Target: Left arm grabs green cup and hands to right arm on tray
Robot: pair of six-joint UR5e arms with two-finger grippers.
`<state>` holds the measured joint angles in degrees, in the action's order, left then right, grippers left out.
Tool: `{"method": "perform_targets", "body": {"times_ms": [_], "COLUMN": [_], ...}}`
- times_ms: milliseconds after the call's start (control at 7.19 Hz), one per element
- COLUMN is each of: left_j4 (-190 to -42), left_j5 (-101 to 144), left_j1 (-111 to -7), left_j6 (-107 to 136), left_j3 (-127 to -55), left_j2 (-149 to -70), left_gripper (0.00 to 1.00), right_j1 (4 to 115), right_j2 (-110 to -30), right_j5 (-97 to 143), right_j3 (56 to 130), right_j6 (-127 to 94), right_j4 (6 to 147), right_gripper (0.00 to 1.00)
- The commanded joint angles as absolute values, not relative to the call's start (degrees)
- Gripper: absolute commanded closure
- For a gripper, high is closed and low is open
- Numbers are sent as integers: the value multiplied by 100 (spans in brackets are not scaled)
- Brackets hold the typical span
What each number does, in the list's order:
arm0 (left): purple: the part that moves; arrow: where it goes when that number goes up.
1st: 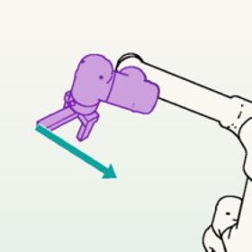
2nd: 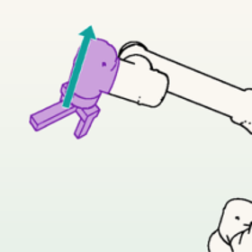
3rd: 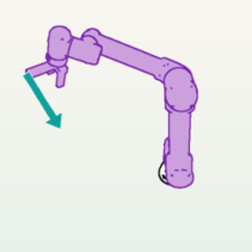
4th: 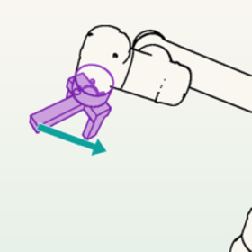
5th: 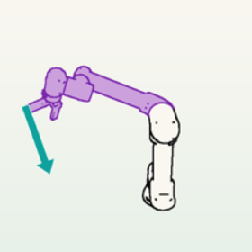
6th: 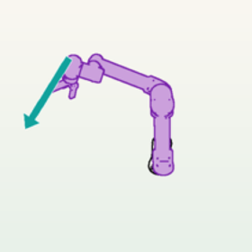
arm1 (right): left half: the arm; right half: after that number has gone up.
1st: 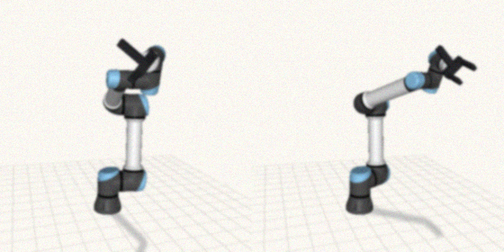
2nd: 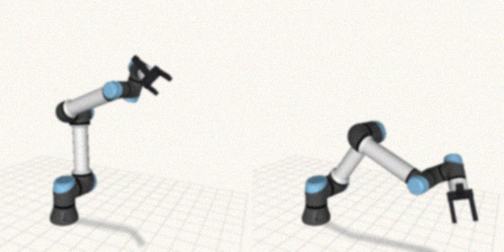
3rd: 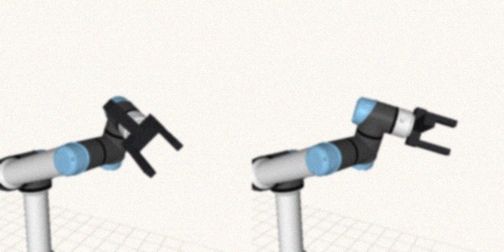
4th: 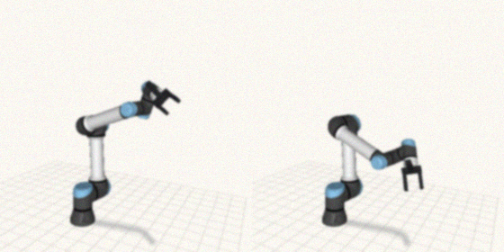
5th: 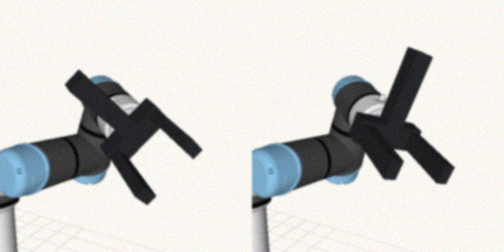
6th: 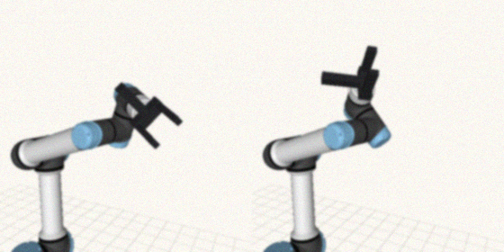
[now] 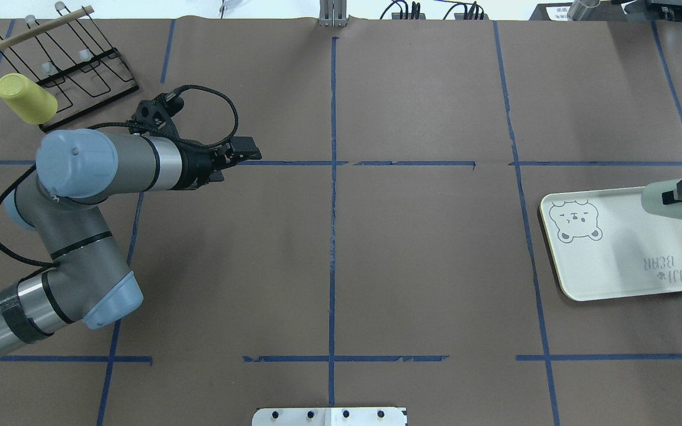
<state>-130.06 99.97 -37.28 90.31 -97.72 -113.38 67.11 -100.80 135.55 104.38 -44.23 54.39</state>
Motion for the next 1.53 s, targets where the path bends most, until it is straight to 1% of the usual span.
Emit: {"method": "perform_targets", "body": {"times_ms": [0, 139, 278, 417, 556, 973, 1251, 1390], "left_j4": [-10736, -9592, -9110, -9106, -9114, -9141, -9149, -9149], "left_j5": [10125, 10125, 10125, 10125, 10134, 10134, 10134, 10134], "left_j1": [-3867, -3928, -3981, -3999, -3999, -3990, -3990, -3982], "left_j6": [7374, 6922, 6517, 6182, 6153, 6214, 6223, 6231], "left_j3": [-10795, -11306, -11616, -11889, -12039, -12050, -12050, -12050], "left_j2": [-11120, -11118, -11057, -10682, -10583, -10591, -10591, -10617], "left_gripper": [0, 0, 0, 0, 0, 0, 0, 0], "right_j1": [6515, 6321, 6084, 5795, 5740, 5397, 5658, 5678], "right_j2": [-10064, -9933, -9784, -9713, -9703, -9694, -9432, -9213], "right_j5": [13729, 13685, 13511, 13135, 12992, 12736, 12735, 12727], "right_j3": [10529, 10651, 10731, 10740, 10740, 10688, 10714, 10723], "right_j6": [-3806, -3806, -3806, -3788, -3710, -3569, -2643, -2585], "right_j4": [6509, 6956, 7335, 7574, 7654, 7803, 8531, 8795], "right_gripper": [100, 100, 100, 100, 100, 100, 100, 99]}}
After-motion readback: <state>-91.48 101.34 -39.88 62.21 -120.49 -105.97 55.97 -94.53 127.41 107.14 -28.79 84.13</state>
